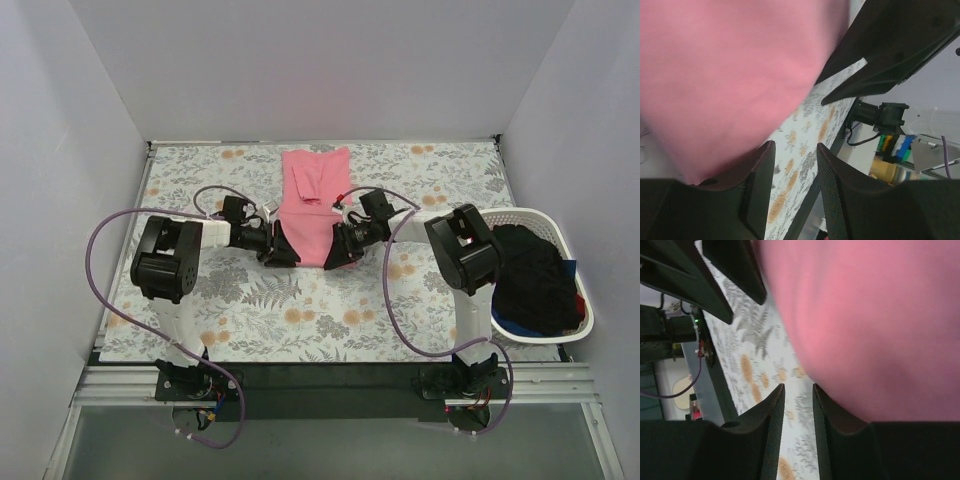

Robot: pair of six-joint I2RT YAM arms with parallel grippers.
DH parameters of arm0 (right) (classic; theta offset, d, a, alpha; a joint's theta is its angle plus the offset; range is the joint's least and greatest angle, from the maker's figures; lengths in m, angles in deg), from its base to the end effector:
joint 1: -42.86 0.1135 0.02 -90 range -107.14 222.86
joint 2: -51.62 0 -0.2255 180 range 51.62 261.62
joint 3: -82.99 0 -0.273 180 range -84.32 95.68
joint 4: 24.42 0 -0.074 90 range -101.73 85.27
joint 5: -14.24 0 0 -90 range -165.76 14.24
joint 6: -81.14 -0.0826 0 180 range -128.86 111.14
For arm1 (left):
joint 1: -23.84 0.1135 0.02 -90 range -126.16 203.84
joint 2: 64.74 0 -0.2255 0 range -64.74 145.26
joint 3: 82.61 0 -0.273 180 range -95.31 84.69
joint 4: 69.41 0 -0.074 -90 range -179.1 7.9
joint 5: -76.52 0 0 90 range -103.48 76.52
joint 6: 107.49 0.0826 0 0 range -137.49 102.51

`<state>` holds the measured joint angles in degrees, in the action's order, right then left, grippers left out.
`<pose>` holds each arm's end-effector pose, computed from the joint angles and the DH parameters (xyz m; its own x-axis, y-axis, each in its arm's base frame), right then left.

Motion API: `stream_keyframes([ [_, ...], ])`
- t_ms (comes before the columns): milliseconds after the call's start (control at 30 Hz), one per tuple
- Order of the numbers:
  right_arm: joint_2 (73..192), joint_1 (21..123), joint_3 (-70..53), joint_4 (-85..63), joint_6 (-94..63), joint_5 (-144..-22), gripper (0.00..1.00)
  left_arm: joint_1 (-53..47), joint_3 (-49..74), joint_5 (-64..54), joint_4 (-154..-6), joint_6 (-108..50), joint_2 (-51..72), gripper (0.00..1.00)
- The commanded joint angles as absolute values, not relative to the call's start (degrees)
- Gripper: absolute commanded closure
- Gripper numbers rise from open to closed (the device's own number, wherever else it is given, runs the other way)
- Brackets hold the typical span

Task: Fold and stack the t-shirts
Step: Fold the tshirt

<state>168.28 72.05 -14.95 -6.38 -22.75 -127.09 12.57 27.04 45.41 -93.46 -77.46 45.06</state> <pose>0.3371 0.2622 0.0602 -0.8461 -0.3008 -0.4401 -0.5308 0.3983 0.7481 0.3385 -0.1396 0.0478 -0.8510 -0.2865 0.4401 -0.5218 0.3676 -0.7698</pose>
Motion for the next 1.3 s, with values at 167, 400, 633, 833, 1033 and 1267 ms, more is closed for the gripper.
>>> stream_keyframes([
  [167,171.94,65.19,-22.26,-10.32,-25.3,-123.92,0.65,15.57,33.79,42.42,-89.05,-84.46,48.9,0.62],
  [400,158.34,65.71,-25.61,-6.48,-20.04,-130.77,0.61,16.45,36.43,49.09,-91.77,-79.3,37.18,0.6],
  [633,146.81,67.21,-19.45,8.65,12.98,-114.99,0.53,15.66,29.6,41.81,-103.7,-48.43,24.83,0.59],
  [833,145.4,70.46,-22.7,4.1,34.01,-100.2,0.46,12.33,31.07,35.92,-103.2,-24.47,23.85,0.59],
  [1033,147.5,72.65,-24.99,-1.35,42.63,-99.67,0.43,7.32,37.66,28.8,-95.49,-9.15,23.85,0.58],
  [1267,150.84,75.29,-26.39,-3.46,45.36,-100.02,0.48,3.54,39.16,25.11,-91.51,-5.19,27.63,0.58],
])
